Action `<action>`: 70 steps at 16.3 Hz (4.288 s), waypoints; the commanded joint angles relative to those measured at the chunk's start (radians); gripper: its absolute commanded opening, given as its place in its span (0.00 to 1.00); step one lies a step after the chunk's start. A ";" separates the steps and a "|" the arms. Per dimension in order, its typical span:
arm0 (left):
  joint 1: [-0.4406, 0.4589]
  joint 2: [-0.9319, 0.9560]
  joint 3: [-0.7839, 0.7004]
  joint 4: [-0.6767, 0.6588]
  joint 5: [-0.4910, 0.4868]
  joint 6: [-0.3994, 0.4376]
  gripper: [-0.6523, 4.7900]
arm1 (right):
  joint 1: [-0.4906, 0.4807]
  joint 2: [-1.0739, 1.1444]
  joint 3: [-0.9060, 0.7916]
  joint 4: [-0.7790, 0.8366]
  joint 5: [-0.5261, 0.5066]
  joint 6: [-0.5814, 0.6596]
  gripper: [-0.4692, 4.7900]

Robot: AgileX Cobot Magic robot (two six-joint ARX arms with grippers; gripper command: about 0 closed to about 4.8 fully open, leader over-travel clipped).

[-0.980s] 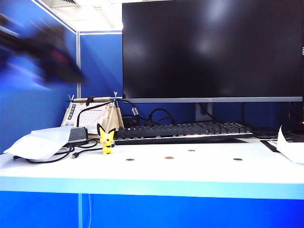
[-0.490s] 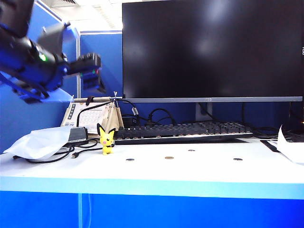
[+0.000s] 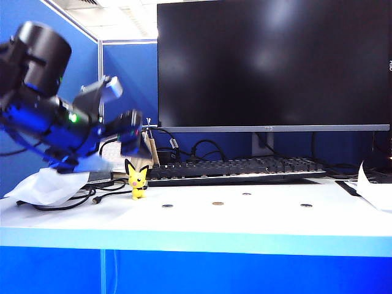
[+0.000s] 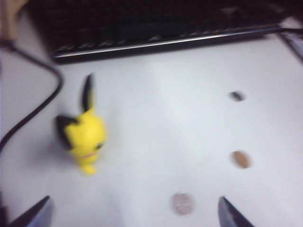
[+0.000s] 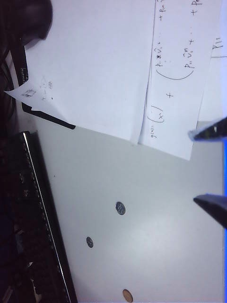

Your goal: Pick up the doll and place it on the similarly colored coin.

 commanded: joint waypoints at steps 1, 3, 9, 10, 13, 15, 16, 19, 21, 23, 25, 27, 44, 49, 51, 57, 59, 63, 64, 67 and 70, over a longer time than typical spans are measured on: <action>-0.001 0.051 0.019 0.031 0.002 0.028 1.00 | 0.002 -0.001 0.002 -0.013 0.002 0.004 0.37; -0.001 0.079 0.019 0.075 0.000 0.034 1.00 | 0.002 -0.001 0.002 -0.013 0.002 0.004 0.37; 0.002 0.163 0.128 0.082 -0.020 0.068 1.00 | 0.002 -0.001 0.002 -0.013 0.002 0.004 0.37; 0.002 0.172 0.152 0.064 -0.022 0.068 1.00 | 0.002 -0.001 0.002 -0.012 0.002 0.004 0.37; 0.002 0.190 0.194 0.032 -0.051 0.069 1.00 | 0.002 -0.001 0.002 -0.012 0.002 0.004 0.37; 0.015 0.200 0.194 0.040 -0.054 0.072 1.00 | 0.002 -0.001 0.002 -0.013 0.002 0.004 0.37; 0.027 0.211 0.194 0.038 -0.048 0.070 1.00 | 0.002 -0.001 0.002 -0.012 0.002 0.004 0.37; 0.039 0.246 0.200 0.061 -0.030 0.071 1.00 | 0.002 -0.001 0.002 -0.012 0.002 0.004 0.37; 0.035 0.254 0.227 0.063 -0.005 0.071 1.00 | 0.002 -0.001 0.002 -0.013 0.002 0.004 0.37; 0.035 0.256 0.238 0.074 -0.005 0.071 1.00 | 0.002 -0.001 0.002 -0.012 0.002 0.004 0.37; 0.035 0.259 0.238 0.078 -0.005 0.072 1.00 | 0.002 -0.001 0.002 -0.012 0.002 0.004 0.37; 0.035 0.299 0.258 0.075 -0.002 0.071 1.00 | 0.002 -0.001 0.002 -0.013 0.002 0.004 0.37; 0.035 0.344 0.318 0.045 -0.027 0.068 0.62 | 0.002 -0.001 0.002 -0.012 0.002 0.004 0.37; 0.035 0.346 0.318 0.025 -0.028 0.069 0.32 | 0.002 -0.001 0.002 -0.012 0.002 0.004 0.37; 0.035 0.346 0.318 0.025 -0.028 0.071 0.32 | 0.002 -0.001 0.002 -0.012 0.002 0.004 0.37; 0.025 0.342 0.318 0.056 -0.017 0.066 0.20 | 0.002 -0.001 0.002 -0.013 0.002 0.004 0.37; 0.006 0.330 0.318 0.061 -0.017 0.060 0.15 | 0.002 -0.001 0.002 -0.012 0.002 0.004 0.37; -0.042 0.278 0.318 0.068 -0.020 0.060 0.15 | 0.002 -0.001 0.002 -0.013 0.002 0.004 0.37; -0.063 0.270 0.318 0.069 -0.019 0.059 0.15 | 0.002 -0.001 0.002 -0.012 0.002 0.004 0.37; -0.134 0.269 0.319 0.076 -0.022 0.060 0.11 | 0.002 -0.001 0.002 -0.012 0.002 0.004 0.37; -0.206 0.270 0.349 0.100 -0.048 0.060 0.11 | 0.002 -0.001 0.002 -0.013 0.002 0.004 0.37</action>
